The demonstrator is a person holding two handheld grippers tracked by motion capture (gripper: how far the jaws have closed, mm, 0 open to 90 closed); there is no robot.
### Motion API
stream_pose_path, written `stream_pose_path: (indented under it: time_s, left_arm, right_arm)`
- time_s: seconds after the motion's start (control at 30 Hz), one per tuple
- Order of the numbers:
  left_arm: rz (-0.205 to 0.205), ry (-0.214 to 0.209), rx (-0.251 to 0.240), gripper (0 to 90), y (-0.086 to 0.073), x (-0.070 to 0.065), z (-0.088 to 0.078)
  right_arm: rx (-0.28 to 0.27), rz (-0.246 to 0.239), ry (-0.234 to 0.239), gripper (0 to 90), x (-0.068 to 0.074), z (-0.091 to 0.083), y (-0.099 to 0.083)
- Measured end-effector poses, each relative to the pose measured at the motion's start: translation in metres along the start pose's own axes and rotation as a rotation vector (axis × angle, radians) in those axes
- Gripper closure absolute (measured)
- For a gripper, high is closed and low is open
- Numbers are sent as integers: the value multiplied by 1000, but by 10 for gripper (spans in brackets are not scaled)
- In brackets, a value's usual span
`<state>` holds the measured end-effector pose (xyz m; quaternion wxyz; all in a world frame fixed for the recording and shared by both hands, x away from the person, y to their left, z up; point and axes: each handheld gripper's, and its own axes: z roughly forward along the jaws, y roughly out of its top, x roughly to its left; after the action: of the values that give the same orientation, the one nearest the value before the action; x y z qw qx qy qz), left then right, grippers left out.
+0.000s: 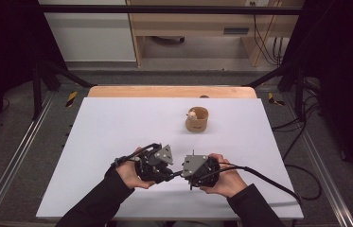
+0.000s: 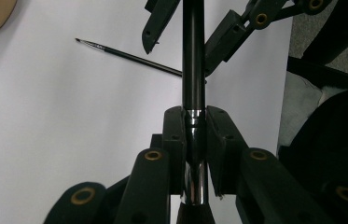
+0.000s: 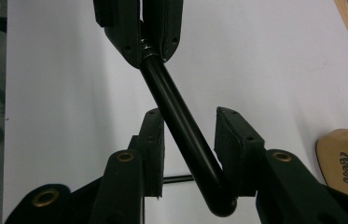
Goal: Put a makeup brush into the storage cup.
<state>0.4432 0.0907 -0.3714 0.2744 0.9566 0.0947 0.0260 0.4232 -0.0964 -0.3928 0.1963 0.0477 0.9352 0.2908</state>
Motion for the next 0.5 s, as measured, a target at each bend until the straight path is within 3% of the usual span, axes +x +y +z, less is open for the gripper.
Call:
stream_pose_path:
  time_s: [0.5]
  left_arm:
    - [10,-7,-24,773,-3,0,1]
  right_arm:
    - [6,-21,7,676,2,-1,-1]
